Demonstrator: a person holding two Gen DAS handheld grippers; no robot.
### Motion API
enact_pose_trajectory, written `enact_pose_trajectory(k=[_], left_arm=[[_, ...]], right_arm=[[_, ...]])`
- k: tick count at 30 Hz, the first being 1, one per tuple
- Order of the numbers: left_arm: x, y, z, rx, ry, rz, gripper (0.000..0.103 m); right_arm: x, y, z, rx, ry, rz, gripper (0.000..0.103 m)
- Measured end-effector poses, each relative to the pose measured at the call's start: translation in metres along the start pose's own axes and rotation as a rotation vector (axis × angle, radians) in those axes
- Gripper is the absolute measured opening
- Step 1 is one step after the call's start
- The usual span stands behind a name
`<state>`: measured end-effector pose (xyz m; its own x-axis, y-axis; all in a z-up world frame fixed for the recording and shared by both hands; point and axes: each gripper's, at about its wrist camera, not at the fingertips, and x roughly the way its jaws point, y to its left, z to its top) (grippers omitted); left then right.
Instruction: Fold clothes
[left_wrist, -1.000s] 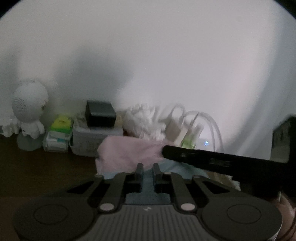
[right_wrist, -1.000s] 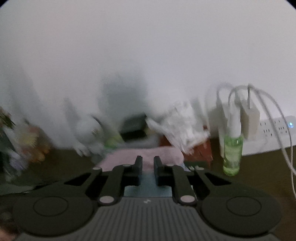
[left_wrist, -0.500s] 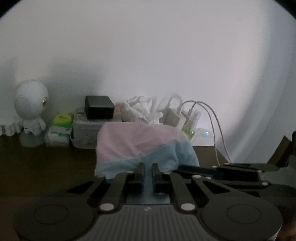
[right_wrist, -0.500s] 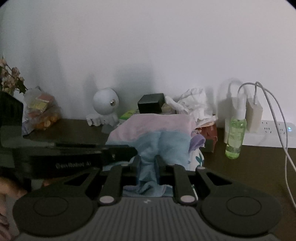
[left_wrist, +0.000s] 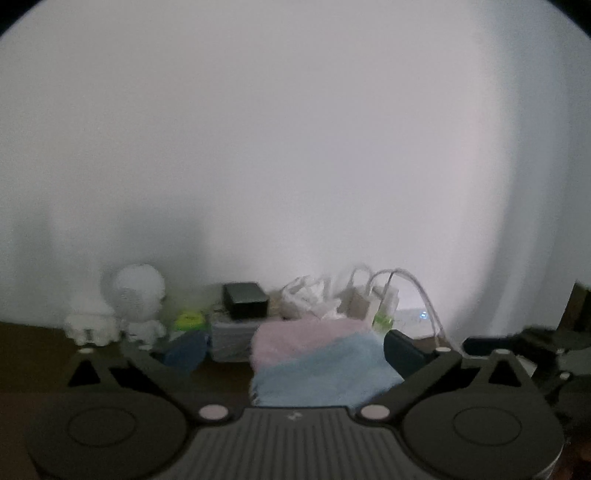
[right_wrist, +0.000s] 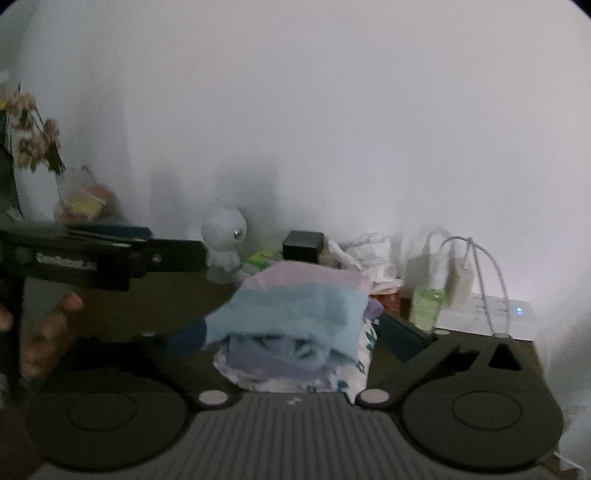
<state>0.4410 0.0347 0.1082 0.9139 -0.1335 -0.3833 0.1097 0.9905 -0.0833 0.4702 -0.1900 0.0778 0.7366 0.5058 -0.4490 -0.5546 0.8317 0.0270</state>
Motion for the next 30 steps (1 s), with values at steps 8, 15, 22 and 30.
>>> enact_pose_trajectory(k=[8, 15, 22, 30], left_arm=[[-0.031, -0.001, -0.037, -0.021, 0.104, 0.061, 0.103], [-0.076, -0.006, -0.067, -0.022, 0.145, 0.073, 0.103], [-0.132, -0.020, -0.090, -0.020, 0.146, 0.067, 0.103], [-0.196, -0.030, -0.117, -0.028, 0.144, 0.056, 0.103]], right_arm=[[-0.023, 0.017, -0.027, 0.083, 0.078, -0.052, 0.103], [-0.063, 0.040, -0.052, 0.116, 0.101, -0.071, 0.103], [-0.110, 0.065, -0.077, 0.121, 0.109, -0.095, 0.103], [-0.168, 0.094, -0.111, 0.129, 0.119, -0.109, 0.103]])
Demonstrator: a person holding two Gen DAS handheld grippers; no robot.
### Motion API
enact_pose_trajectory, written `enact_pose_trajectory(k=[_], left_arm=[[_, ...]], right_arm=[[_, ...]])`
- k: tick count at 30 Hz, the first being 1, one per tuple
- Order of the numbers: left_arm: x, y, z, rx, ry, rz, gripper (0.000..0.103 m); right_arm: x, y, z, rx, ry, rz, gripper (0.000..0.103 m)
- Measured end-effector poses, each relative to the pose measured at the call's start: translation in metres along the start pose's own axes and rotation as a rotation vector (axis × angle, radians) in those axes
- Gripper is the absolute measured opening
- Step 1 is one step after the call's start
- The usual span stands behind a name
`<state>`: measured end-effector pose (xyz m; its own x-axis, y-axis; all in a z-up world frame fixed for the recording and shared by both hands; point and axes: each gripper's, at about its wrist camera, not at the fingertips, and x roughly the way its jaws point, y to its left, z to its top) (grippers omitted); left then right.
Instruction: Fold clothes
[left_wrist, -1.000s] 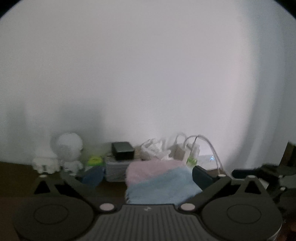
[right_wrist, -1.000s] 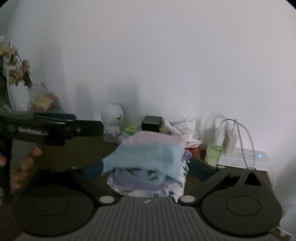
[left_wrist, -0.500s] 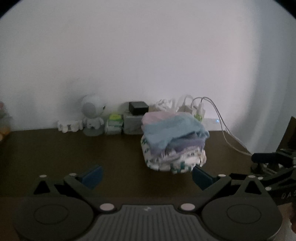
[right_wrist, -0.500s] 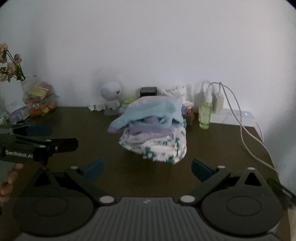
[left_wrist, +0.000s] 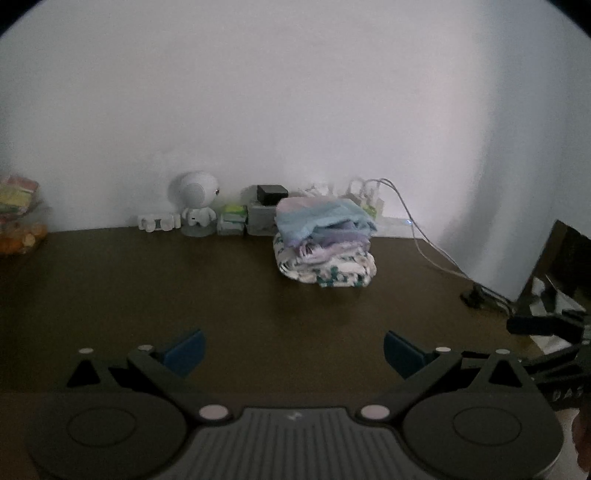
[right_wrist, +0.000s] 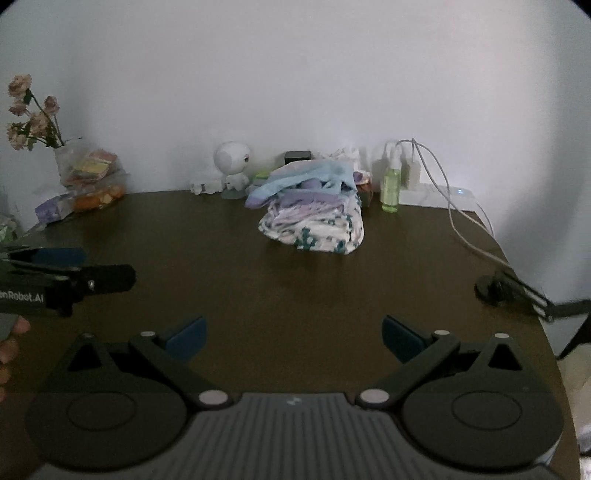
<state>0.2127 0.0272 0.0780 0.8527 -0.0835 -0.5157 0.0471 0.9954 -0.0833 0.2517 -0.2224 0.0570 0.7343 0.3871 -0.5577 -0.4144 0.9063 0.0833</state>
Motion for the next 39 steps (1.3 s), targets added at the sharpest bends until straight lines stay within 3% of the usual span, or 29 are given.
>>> enact_pose_trajectory(k=[9, 20, 27, 39], left_arm=[[-0.070, -0.009, -0.059, 0.038, -0.010, -0.047, 0.103], [-0.119, -0.010, -0.141, -0.067, 0.019, -0.008, 0.103], [-0.130, -0.009, -0.159, -0.077, 0.027, -0.058, 0.103], [-0.135, -0.017, -0.167, -0.064, 0.030, -0.046, 0.103]], right_arm=[[-0.058, 0.027, -0.051, 0.013, -0.004, 0.021, 0.103], [-0.098, 0.057, -0.125, 0.070, 0.000, 0.016, 0.103], [-0.110, 0.084, -0.150, 0.047, 0.026, 0.024, 0.103], [-0.117, 0.087, -0.155, 0.042, 0.030, 0.016, 0.103]])
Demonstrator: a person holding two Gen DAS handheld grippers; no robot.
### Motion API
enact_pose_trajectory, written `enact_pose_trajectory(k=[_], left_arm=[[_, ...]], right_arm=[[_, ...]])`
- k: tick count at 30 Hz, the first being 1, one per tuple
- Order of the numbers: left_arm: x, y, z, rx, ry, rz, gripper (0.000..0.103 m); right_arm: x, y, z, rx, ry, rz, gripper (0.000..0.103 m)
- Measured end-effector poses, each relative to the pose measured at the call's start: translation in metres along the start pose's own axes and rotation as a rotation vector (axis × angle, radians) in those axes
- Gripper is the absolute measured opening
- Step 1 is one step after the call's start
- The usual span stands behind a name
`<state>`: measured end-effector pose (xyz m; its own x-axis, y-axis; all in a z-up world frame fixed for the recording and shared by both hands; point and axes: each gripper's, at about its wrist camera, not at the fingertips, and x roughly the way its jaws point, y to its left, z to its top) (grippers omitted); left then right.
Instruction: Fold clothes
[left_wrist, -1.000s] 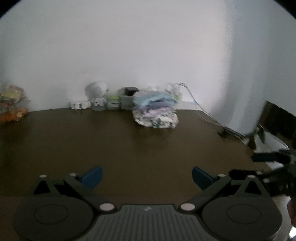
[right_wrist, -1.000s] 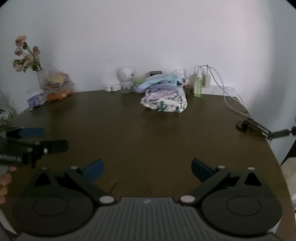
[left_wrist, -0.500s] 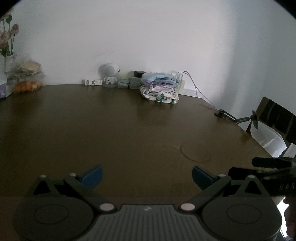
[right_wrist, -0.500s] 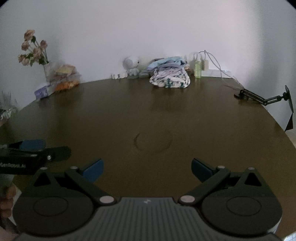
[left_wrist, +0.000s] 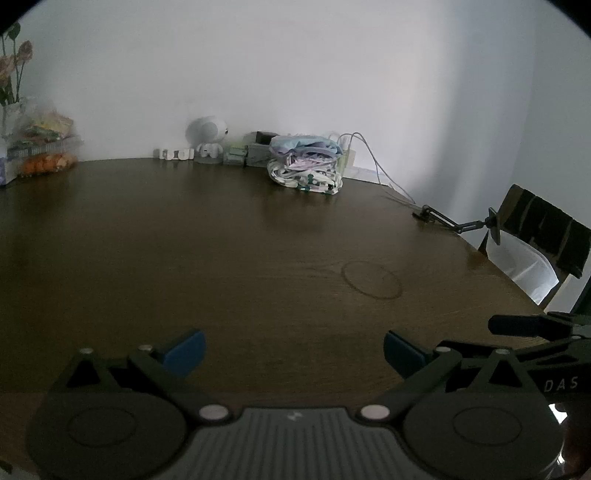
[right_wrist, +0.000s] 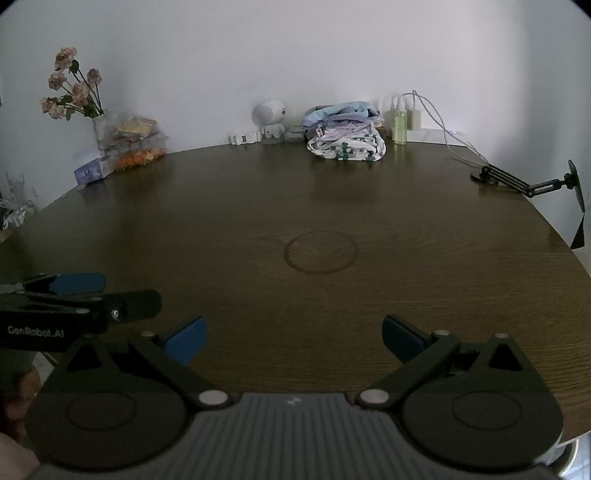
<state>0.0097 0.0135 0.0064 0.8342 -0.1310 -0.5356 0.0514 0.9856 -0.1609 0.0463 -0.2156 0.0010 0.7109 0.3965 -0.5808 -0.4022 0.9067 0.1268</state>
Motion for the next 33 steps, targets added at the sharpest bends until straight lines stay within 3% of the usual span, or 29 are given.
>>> enact_pose_trajectory(k=[33], left_arm=[[-0.0022, 0.0004, 0.0002, 0.001, -0.005, 0.001, 0.103]], right_arm=[[-0.0017, 0.0003, -0.0005, 0.005, -0.007, -0.003, 0.103]])
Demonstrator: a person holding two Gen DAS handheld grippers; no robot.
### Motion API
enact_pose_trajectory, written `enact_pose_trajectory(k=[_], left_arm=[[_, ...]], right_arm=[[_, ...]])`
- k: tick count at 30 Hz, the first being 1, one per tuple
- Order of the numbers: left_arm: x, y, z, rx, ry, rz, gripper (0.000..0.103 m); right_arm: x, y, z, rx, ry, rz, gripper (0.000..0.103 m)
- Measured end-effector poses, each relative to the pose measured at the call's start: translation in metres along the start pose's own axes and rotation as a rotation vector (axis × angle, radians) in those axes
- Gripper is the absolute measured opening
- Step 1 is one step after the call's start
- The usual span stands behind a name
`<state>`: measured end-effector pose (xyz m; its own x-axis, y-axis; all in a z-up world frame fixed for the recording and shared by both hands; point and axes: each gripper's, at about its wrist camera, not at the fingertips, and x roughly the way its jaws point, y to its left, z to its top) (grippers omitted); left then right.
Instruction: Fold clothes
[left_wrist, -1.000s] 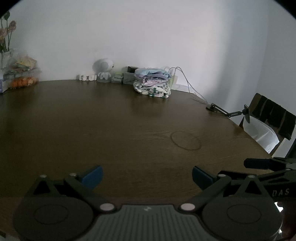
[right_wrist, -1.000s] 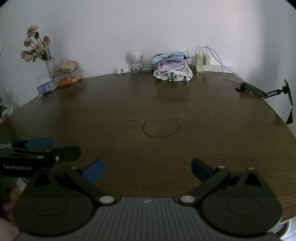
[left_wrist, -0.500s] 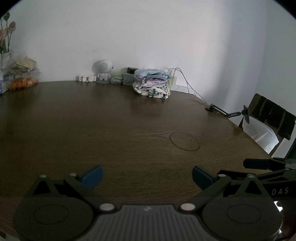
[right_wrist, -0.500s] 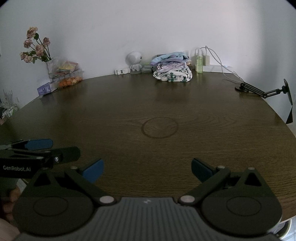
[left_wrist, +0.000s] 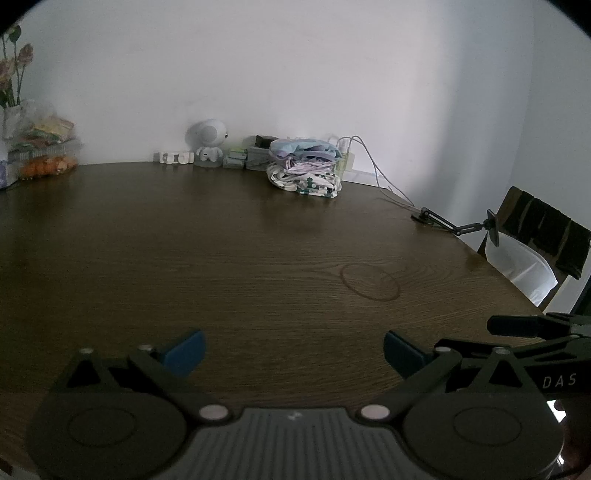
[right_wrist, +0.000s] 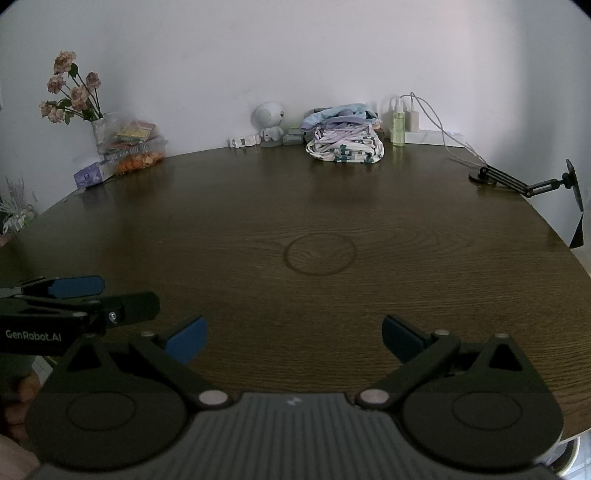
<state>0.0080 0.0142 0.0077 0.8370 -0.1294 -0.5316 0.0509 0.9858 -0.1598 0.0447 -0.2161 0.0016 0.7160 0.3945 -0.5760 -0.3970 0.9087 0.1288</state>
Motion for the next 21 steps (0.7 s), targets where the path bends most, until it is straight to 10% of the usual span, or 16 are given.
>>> enact_pose_trajectory(k=[21], left_arm=[[-0.0009, 0.0036, -0.0010, -0.004, 0.001, -0.004, 0.103]], right_arm=[[0.0001, 0.0015, -0.0004, 0.000, 0.007, -0.005, 0.103]])
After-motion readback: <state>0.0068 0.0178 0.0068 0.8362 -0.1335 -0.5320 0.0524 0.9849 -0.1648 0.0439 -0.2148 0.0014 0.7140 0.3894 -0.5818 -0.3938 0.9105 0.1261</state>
